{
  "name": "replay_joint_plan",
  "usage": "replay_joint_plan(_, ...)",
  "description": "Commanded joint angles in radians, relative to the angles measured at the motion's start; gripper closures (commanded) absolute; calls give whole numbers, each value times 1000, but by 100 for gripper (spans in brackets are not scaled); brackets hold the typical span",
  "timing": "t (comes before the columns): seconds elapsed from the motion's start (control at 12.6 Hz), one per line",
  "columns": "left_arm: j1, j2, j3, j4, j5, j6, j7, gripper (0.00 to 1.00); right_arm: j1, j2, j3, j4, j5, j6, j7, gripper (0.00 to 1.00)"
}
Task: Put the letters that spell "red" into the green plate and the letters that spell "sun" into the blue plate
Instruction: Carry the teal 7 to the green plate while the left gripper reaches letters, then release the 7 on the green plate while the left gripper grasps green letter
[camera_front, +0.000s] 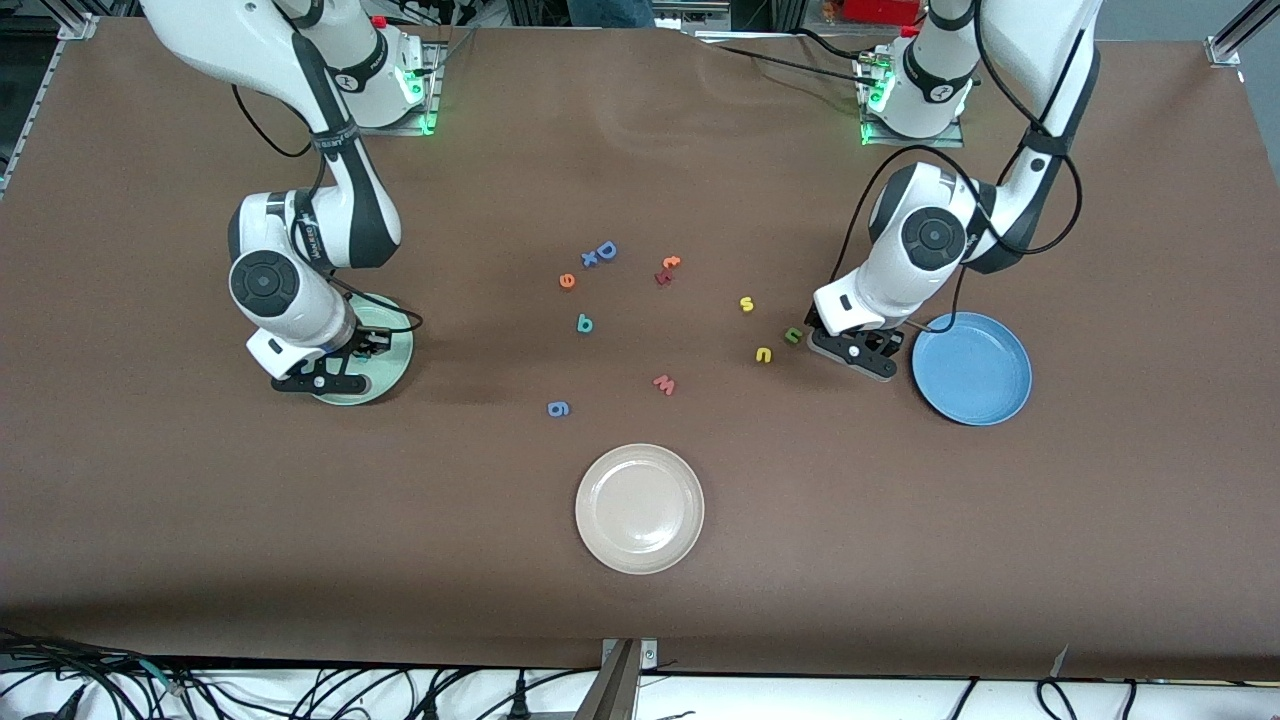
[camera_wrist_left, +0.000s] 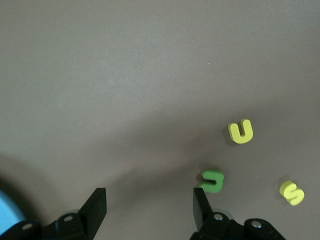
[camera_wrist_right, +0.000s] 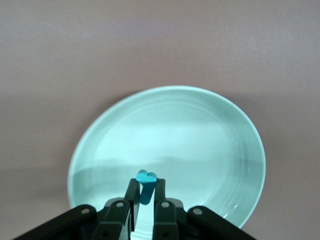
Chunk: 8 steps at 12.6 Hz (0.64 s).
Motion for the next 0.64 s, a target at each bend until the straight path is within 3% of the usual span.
replay_joint_plan(0.0, -42, 49, 10, 28, -28, 37, -91, 22, -4, 43, 5, -21, 25, 54, -28, 84)
replay_joint_plan(0.08, -67, 69, 10, 28, -25, 60, -123, 22, -4, 49, 5, -22, 43, 58, -28, 79)
replay_joint_plan(0.16, -77, 83, 10, 28, -21, 81, -125, 22, -4, 50, 5, -20, 66, 57, -28, 59)
replay_joint_plan(0.24, -82, 93, 10, 28, -19, 83, -125, 22, -6, 53, 7, -17, 74, 57, -29, 17)
replay_joint_plan(0.32, -84, 95, 10, 26, -15, 83, -125, 22, -4, 53, 7, -14, 74, 55, -31, 1)
replay_joint_plan(0.56, -96, 103, 10, 10, -13, 80, -116, 23, -3, 14, 11, 14, 74, 4, -32, 1)
